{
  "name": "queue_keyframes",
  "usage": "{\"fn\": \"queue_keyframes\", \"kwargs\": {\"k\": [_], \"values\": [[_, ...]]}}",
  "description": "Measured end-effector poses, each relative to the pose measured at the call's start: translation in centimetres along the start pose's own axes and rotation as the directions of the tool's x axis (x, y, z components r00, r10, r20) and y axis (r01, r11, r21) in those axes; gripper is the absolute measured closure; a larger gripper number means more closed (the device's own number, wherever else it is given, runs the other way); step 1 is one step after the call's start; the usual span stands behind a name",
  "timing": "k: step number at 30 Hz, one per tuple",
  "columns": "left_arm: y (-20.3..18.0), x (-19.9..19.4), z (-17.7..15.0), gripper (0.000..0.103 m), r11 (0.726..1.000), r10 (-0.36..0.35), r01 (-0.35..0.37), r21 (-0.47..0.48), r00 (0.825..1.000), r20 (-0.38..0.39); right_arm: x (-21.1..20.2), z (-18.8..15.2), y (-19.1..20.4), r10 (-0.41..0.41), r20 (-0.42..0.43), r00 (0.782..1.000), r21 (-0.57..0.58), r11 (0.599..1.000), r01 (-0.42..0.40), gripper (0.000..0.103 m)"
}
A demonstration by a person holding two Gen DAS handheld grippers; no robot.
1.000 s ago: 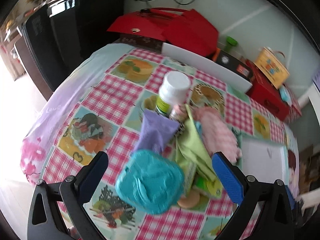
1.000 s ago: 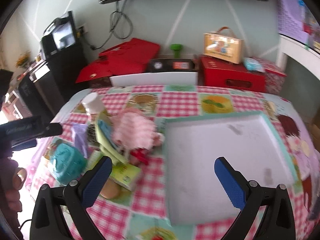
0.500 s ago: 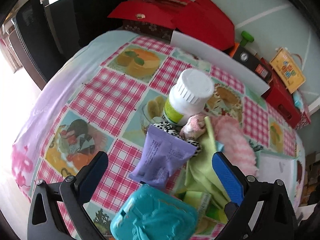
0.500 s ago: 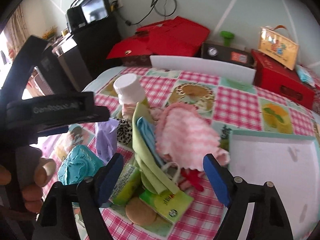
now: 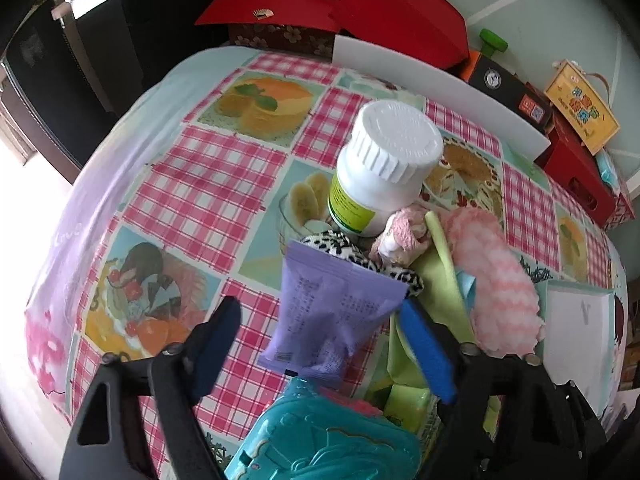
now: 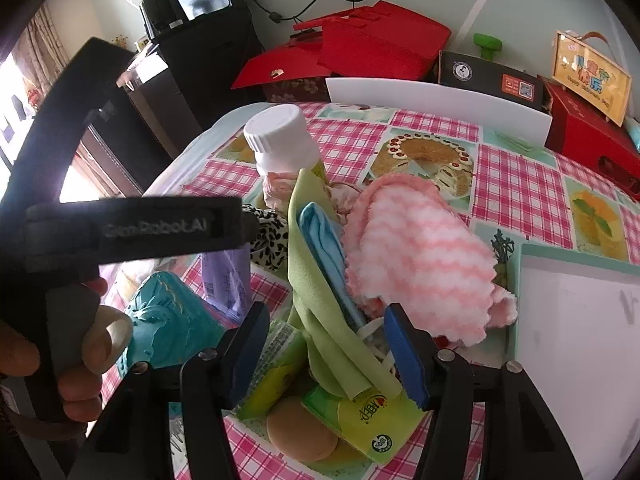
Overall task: Organize soft objects
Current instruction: 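Grasp the lavender packet with the left tool while the right tool grasps the green cloth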
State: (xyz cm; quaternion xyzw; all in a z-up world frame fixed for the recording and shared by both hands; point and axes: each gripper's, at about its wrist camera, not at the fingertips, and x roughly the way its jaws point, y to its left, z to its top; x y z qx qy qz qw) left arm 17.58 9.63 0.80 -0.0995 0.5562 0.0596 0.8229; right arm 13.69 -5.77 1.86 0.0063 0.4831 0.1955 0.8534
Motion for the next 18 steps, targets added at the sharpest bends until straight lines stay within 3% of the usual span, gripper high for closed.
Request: {"fn": "queue_keyframes", "kwargs": {"k": [1,3,4,5,12,18], "values": [[-0.1,0.2,0.0,0.023,1.0,0.001,-0.001,0.004,1.0,-0.004,0.1,0.0,0.0,-0.001,-0.001,1.0,0.001,1.0,0.001,0.04],[-0.2,0.4,-0.1,0.032,1.0,0.015,-0.015,0.016,1.0,-0.003,-0.1,-0.1,0.1,0.0,-0.003,1.0,0.002,1.0,0.0,0.04],[-0.2,0.5,-0.1,0.042,1.0,0.019,-0.019,0.018,1.0,-0.005,-0.1,-0.1,0.1,0.002,-0.005,1.0,0.002,1.0,-0.002,0.04],[-0.1,0.6,-0.2,0.044,1.0,0.014,-0.014,0.016,1.0,-0.009,0.0,-0.1,0.1,0.004,-0.007,1.0,0.003,1.0,-0.004,0.04],[0.4,0.3,-0.1,0.047,1.0,-0.027,0.027,-0.004,1.0,0.005,-0.5,-0.2,0.3,0.03,0.004,1.0,-0.008,1.0,-0.03,0.04],[1.3,0.4,-0.1,0.047,0.999,-0.04,0.041,-0.036,0.999,0.007,-0.8,-0.2,0.8,0.075,0.005,0.997,-0.023,0.997,-0.075,0.056]]}}
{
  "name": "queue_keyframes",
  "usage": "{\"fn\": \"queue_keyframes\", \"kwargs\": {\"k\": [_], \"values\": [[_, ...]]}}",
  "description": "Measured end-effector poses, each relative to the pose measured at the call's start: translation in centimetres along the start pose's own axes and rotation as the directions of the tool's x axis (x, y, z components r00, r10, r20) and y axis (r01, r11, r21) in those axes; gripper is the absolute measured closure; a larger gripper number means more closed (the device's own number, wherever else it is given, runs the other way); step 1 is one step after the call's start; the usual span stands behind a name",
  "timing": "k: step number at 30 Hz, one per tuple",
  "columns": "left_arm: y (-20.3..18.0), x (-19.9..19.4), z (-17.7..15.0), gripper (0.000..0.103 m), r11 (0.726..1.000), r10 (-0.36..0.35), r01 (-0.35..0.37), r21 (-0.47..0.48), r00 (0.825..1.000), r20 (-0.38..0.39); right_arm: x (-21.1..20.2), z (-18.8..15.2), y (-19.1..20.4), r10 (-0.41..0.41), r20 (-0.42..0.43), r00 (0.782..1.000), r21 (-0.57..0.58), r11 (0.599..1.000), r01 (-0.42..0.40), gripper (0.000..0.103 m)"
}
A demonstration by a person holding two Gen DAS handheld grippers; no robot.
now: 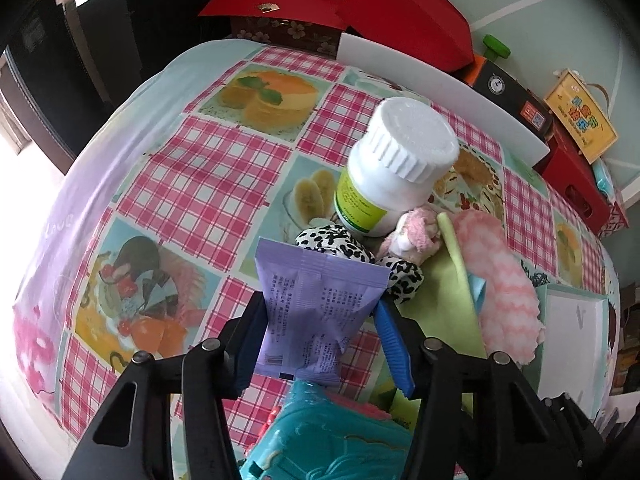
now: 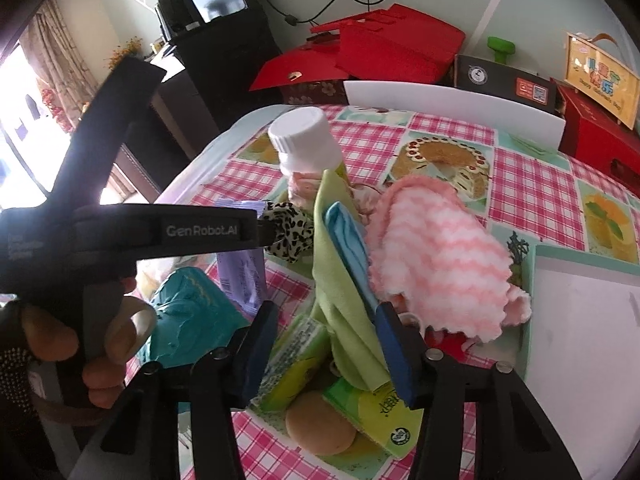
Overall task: Organize soft objects
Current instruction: 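Grasp the lavender packet with the left tool while the right tool grasps the green cloth, then carry the packet into the white tray and open the left tool while the right tool carries the green cloth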
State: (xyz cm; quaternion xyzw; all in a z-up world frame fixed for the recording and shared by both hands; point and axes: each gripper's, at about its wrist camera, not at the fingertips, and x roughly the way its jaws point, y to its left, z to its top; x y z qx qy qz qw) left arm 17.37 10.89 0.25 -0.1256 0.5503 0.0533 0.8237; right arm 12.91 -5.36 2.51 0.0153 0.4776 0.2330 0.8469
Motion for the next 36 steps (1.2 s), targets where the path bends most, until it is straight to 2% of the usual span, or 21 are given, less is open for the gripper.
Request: {"fn": "queue_keyframes", "kwargs": {"k": [5,10,12,14,19,29,36], "values": [[0.6,0.0,0.0,0.047,1.0,-0.007,0.007,-0.024,1.0,0.001,0.3,-0.1,0.0,0.022,-0.007,1.0,0.0,1.0,-0.022,0.074],[0.8,0.0,0.0,0.047,1.0,-0.01,0.01,-0.026,1.0,0.002,1.4,-0.3,-0.3,-0.001,-0.028,1.0,-0.001,1.0,0.001,0.075],[0.9,0.0,0.0,0.047,1.0,-0.011,0.011,-0.027,1.0,0.001,1.6,-0.3,-0.4,0.016,-0.025,1.0,0.007,1.0,-0.016,0.08],[0.9,0.0,0.0,0.047,1.0,-0.011,0.011,-0.029,1.0,0.002,1.4,-0.3,-0.3,0.014,-0.019,1.0,0.002,1.0,-0.014,0.091],[0.9,0.1,0.0,0.047,0.999,-0.01,0.01,-0.032,1.0,0.006,1.2,-0.3,-0.3,0.007,-0.01,1.0,-0.002,1.0,-0.007,0.099],[1.2,-1.3,0.1,0.048,0.999,-0.018,0.02,-0.043,0.999,0.049,-1.6,0.3,-0.3,0.068,0.088,0.994,0.009,0.998,-0.069,0.1],[1.2,-3.5,0.0,0.048,0.998,-0.047,0.052,-0.042,0.993,0.11,-3.9,0.8,-0.4,0.101,0.163,0.981,0.018,0.994,-0.105,0.1]]}}
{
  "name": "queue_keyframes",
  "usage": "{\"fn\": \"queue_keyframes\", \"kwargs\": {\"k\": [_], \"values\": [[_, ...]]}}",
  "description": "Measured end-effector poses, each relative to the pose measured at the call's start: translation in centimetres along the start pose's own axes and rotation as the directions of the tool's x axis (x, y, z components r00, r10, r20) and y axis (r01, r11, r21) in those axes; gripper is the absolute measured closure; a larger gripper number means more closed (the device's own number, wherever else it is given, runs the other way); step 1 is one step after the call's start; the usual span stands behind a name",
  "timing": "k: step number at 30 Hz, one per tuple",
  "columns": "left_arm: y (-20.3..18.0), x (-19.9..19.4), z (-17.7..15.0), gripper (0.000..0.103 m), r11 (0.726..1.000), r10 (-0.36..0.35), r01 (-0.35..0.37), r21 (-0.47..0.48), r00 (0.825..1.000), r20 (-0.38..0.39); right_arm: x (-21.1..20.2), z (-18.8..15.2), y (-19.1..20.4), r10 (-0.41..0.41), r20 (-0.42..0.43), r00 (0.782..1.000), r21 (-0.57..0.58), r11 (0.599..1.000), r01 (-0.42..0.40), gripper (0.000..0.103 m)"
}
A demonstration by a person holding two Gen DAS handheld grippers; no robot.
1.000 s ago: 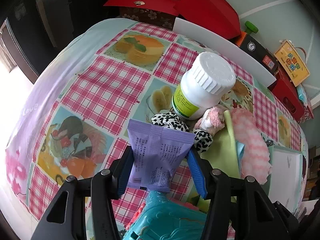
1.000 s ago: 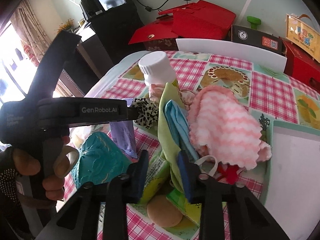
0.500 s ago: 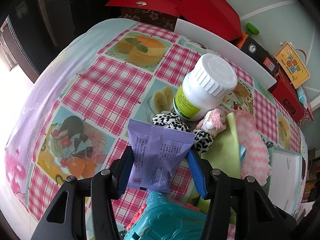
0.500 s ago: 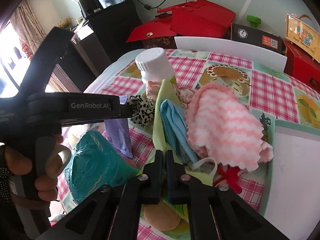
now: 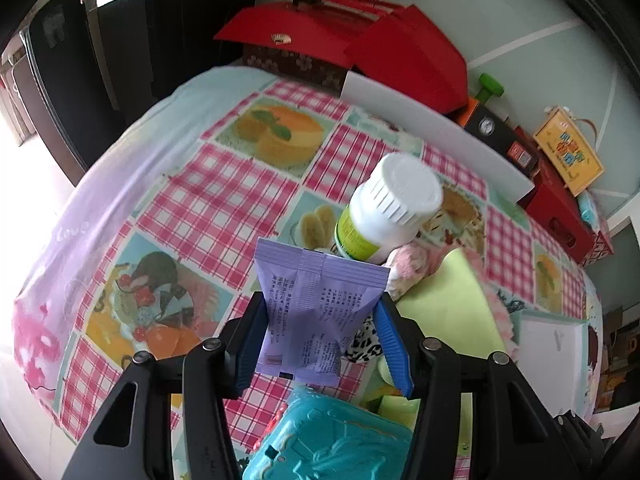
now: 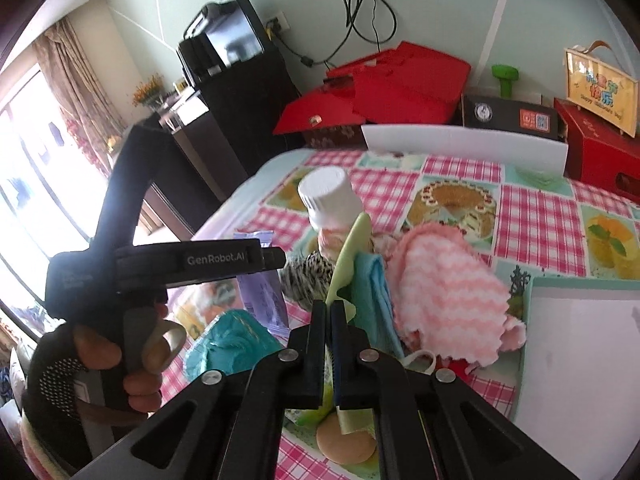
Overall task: Organize soft objects
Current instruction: 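Carry the packet into the white tray and open the left tool while the right tool carries the green cloth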
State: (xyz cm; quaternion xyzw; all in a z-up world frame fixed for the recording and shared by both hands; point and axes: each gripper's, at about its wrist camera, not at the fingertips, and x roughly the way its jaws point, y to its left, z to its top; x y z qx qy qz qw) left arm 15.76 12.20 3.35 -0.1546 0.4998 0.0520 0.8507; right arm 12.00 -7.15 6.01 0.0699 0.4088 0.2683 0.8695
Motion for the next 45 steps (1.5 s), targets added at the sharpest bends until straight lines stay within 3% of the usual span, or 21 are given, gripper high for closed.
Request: {"fn": "queue_keyframes", "kwargs": {"k": [12,19,24,27,30,36,40,45], "values": [[-1.3,-6.5,0.0,0.048,0.998,-0.049,0.042,0.042,0.984,0.173,-6.8,1.7,0.1,0.052,0.188,0.981,0.02,0.998,-0.057,0.1],[-3.2,-10.8,-0.9,0.048,0.991,-0.108,0.082,0.105,0.957,0.271,-13.2,2.3,-0.9,0.011,0.356,0.934,0.046,0.999,-0.029,0.1],[-5.8,-12.5,-1.8,0.048,0.979,-0.157,0.106,0.177,0.939,0.306,-17.5,2.1,-3.0,-0.099,0.446,0.889,0.093,0.994,0.064,0.1],[-8.4,-12.4,-2.5,0.048,0.963,-0.188,0.117,0.241,0.937,0.295,-19.8,1.9,-4.5,-0.197,0.476,0.857,0.137,0.979,0.15,0.1],[-11.4,-11.4,-3.6,0.048,0.941,-0.205,0.12,0.316,0.946,0.252,-21.5,1.5,-6.1,-0.297,0.482,0.825,0.19,0.954,0.232,0.1],[-17.6,-9.3,-6.1,0.048,0.878,-0.236,0.145,0.456,0.96,0.149,-24.8,0.4,-10.4,-0.459,0.47,0.754,0.315,0.885,0.342,0.1],[-21.5,-8.2,-7.9,0.048,0.829,-0.231,0.14,0.542,0.967,0.103,-25.8,-0.4,-13.0,-0.546,0.428,0.72,0.392,0.83,0.396,0.1],[-25.0,-6.6,-9.3,0.048,0.781,-0.211,0.13,0.61,0.975,0.063,-25.8,-1.5,-16.0,-0.61,0.368,0.701,0.449,0.777,0.44,0.1]]}}
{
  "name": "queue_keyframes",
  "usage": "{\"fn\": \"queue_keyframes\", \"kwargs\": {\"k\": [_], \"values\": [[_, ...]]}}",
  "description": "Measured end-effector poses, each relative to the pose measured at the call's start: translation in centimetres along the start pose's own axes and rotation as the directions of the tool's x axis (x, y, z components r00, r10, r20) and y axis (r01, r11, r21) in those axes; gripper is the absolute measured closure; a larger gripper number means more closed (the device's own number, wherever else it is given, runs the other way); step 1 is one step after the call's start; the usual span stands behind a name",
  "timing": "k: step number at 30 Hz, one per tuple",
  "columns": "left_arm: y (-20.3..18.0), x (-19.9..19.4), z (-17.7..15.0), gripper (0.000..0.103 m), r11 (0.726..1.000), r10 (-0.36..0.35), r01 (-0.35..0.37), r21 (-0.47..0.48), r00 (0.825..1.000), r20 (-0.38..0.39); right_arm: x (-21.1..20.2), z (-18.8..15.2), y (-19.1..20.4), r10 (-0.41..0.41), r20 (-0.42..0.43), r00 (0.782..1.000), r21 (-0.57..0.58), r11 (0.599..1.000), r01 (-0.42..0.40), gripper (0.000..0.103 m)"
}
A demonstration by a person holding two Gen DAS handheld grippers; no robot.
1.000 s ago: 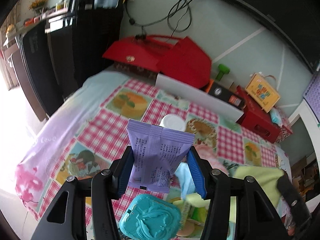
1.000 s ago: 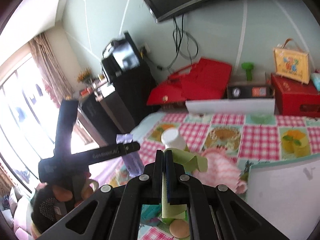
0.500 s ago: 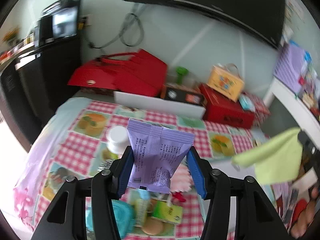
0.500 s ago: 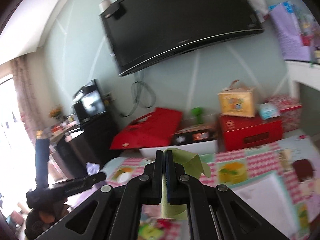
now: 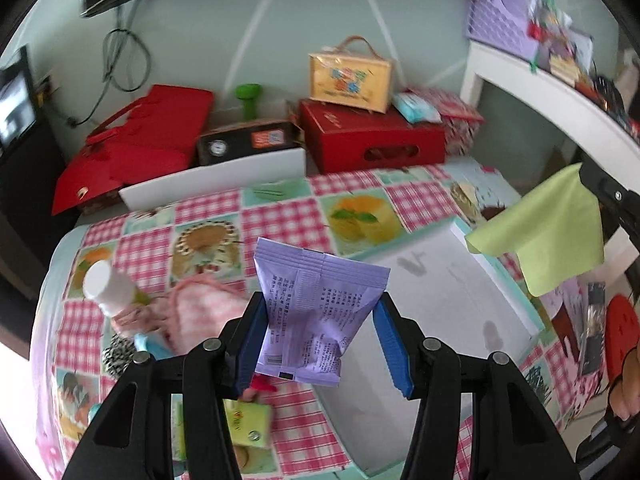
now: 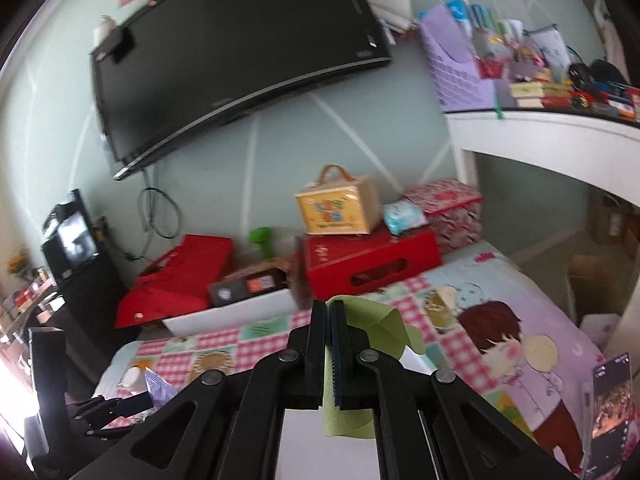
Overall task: Organize soft objects
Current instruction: 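Carry the packet into the white tray and open the left tool while the right tool carries the green cloth, then lower the green cloth into the tray and open the right tool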
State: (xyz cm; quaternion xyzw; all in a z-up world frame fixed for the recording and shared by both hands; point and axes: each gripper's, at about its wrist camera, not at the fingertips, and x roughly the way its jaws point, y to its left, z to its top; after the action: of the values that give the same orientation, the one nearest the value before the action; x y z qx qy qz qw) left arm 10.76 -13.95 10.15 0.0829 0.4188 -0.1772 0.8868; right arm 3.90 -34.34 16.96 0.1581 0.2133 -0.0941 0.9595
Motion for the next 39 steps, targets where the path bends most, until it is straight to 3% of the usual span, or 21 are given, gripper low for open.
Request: {"fn": "queue_keyframes", "kwargs": {"k": [9,15,22,28,32,39], "values": [[-3.2,5.5,0.4,0.048,0.998,0.002,0.003,0.065,0.997,-0.08,4.7,-2.2,-2.3,-0.093,-0.131,0.987,0.024,0.995,0.097,0.1],[-3.8,8.7,-1.5,0.048,0.997,-0.011,0.022,0.073,0.988,-0.154,8.2,-4.3,-2.4,-0.132,-0.254,0.958,0.0,0.991,0.137,0.1],[-4.0,10.2,-2.7,0.048,0.997,-0.02,0.034,0.064,0.977,-0.21,10.4,-6.3,-2.9,-0.139,-0.384,0.913,0.012,0.988,0.155,0.096],[-4.2,10.6,-3.2,0.048,0.997,-0.017,0.033,0.064,0.972,-0.234,12.3,-8.5,-3.7,-0.175,-0.526,0.832,0.009,0.977,0.211,0.096],[-4.2,10.5,-3.5,0.048,0.998,-0.02,0.036,0.06,0.971,-0.24,12.5,-8.9,-3.9,-0.199,-0.548,0.812,-0.007,0.972,0.233,0.096],[-3.0,9.5,-3.2,0.043,0.999,-0.032,0.036,0.014,0.974,-0.223,11.8,-8.3,-3.5,-0.241,-0.534,0.81,-0.053,0.966,0.252,0.096]]}}
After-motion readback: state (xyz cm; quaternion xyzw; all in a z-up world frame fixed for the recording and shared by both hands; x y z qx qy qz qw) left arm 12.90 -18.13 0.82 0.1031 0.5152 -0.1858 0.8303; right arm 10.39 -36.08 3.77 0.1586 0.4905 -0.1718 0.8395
